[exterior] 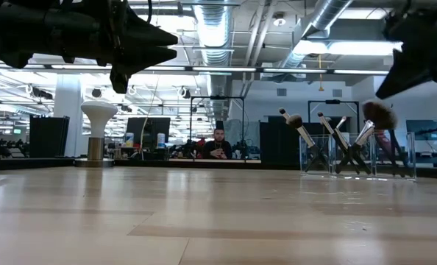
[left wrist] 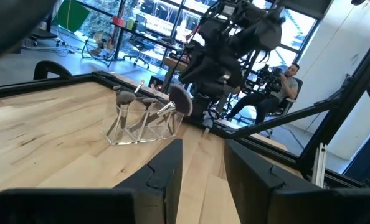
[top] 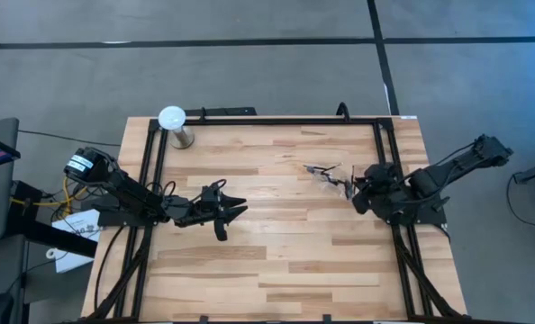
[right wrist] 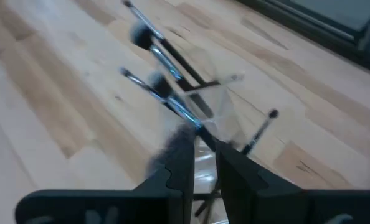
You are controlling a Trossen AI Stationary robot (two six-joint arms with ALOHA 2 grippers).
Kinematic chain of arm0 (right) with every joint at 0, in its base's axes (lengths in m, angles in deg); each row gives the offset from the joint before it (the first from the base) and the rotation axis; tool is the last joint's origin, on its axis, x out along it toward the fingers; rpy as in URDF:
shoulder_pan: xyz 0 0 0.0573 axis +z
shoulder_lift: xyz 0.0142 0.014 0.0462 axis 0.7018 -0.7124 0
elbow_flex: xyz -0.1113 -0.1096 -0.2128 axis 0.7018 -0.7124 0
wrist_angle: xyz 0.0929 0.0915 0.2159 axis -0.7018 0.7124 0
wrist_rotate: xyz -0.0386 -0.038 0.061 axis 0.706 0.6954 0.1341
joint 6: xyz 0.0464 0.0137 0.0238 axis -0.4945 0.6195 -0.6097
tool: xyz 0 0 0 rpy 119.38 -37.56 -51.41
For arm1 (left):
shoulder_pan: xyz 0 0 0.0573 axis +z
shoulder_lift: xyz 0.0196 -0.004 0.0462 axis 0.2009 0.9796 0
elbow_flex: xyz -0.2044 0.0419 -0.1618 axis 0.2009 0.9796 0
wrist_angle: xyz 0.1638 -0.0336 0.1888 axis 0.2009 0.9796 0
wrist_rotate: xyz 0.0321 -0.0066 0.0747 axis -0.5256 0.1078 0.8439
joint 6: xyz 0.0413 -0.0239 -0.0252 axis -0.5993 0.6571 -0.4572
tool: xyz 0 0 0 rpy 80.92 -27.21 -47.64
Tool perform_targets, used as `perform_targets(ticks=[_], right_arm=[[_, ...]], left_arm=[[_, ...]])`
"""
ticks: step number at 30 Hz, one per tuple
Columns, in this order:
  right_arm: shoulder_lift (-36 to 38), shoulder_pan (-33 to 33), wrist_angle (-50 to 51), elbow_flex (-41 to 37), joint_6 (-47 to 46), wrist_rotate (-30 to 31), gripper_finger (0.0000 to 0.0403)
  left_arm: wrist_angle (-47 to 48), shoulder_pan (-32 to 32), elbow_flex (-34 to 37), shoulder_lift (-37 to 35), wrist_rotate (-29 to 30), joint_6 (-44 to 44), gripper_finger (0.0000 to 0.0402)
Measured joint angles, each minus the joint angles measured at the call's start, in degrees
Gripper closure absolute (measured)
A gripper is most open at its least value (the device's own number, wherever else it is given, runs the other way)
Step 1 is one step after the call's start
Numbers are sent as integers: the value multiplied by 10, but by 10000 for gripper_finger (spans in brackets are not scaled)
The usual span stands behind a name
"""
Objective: Pick & Place Makeup Supplies
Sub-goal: Return to Home Position
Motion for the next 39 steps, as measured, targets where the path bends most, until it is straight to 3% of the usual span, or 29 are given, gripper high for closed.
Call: perform_targets(ticks=[7,11,15,18,21,28,33,39], right_arm=[[-1,1,-1,93,91,-17,342],[-1,15,-4,154,187,-16,342],[7,49,-40,176,340,-16,341],[23,81,-63,167,423,-13,341],[48,107,-78,151,455,-15,342],[190,159,-132,66,467,-17,342],[281,182,-187,49,512,-23,342],[375,200,-283,-18,569,-35,342]], left_arm=[[3,0,2,-53,-4,-37,296],[51,0,16,-155,-33,-115,315],[146,0,40,-277,-28,-148,357],[241,0,62,-370,-10,-164,392],[309,0,83,-459,-6,-180,396],[333,3,149,-632,-3,-261,397],[358,4,178,-703,-2,-243,397],[363,4,178,-723,5,-261,398]])
